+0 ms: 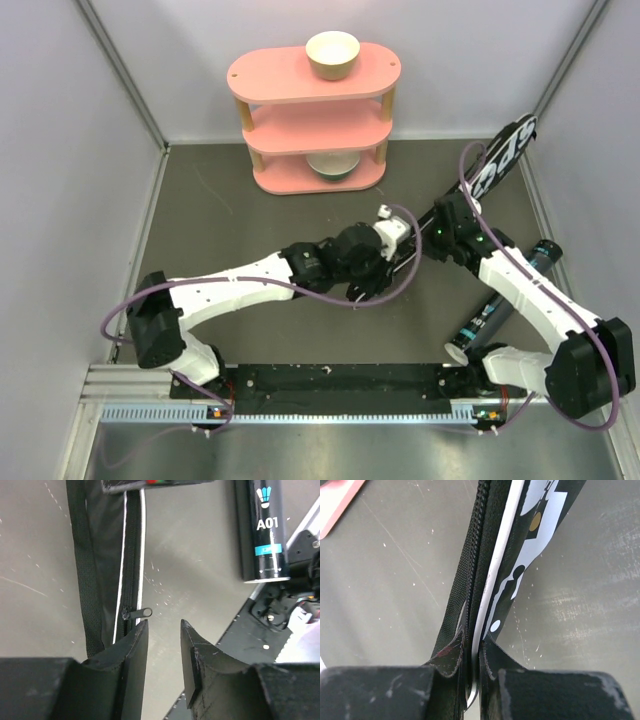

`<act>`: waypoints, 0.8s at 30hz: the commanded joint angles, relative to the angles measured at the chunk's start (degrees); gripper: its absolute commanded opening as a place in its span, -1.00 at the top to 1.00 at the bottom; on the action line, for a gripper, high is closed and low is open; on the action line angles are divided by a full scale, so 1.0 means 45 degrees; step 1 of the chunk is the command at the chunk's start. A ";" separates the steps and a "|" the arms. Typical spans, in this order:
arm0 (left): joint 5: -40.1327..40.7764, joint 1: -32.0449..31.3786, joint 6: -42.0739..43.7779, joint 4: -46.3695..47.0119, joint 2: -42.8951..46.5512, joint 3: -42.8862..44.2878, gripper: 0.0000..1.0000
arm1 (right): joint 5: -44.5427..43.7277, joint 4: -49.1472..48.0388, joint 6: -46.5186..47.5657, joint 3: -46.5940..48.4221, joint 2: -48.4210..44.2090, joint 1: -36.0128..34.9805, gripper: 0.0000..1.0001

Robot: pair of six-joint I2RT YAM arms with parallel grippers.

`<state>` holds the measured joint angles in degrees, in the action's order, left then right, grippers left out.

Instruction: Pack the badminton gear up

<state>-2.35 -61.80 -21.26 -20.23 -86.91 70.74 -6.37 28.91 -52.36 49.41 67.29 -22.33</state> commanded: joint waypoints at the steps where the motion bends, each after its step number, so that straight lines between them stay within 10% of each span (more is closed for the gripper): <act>1: 0.3527 -0.1263 0.3547 -0.0621 -0.0548 0.1388 0.21 | -0.0419 0.0392 -0.0435 0.0993 0.0008 0.0020 1.00; 24: 0.5736 -0.2692 0.2205 -0.3492 -0.2990 0.3830 0.00 | -0.0049 0.0549 -0.0728 0.1169 0.0477 0.0040 1.00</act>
<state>22.37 -73.36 -7.70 -34.15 -99.02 84.88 -6.85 32.86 -54.08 50.81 69.58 -22.33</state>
